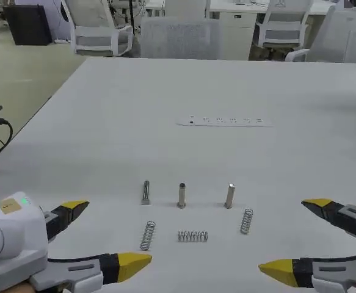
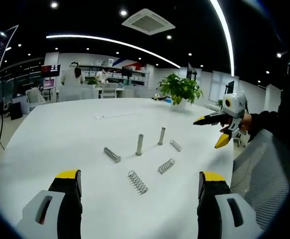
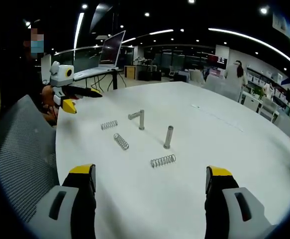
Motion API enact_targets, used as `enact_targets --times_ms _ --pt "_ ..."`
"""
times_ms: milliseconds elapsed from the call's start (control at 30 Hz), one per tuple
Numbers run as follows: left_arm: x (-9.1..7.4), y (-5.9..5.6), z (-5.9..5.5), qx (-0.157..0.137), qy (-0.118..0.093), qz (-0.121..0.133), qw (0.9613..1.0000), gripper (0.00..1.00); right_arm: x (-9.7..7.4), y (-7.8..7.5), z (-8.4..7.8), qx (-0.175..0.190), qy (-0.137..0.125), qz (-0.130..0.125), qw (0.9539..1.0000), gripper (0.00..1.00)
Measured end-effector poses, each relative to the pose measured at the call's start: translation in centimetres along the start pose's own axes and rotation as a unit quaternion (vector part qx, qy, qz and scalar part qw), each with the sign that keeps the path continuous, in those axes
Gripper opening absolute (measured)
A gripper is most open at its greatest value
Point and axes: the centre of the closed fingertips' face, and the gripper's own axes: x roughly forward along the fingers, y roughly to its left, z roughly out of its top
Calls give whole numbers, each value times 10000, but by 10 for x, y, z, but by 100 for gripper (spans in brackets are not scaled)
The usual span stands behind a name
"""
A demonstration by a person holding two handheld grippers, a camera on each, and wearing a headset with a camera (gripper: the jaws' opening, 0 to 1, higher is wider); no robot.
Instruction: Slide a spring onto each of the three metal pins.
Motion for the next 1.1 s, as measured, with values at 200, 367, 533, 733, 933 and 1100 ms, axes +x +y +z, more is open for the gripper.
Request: enact_targets --times_ms 200,367,533,733,933,1100 --pt "0 0 0 -1 13 7 10000 94 0 1 0 -8 9 1 10000 90" --pt "0 1 0 -16 4 24 10000 94 0 0 0 -15 17 0 10000 90" --pt "1 1 1 -22 -5 35 10000 94 0 0 -1 -16 21 -7 10000 90" --pt "2 2 1 -18 5 37 10000 94 0 -1 -1 -12 19 -16 10000 90" --pt "2 5 2 -7 4 49 10000 94 0 -1 -1 -12 25 -23 10000 90" --pt "2 6 4 19 0 61 10000 93 0 -1 -1 -18 26 -20 10000 90"
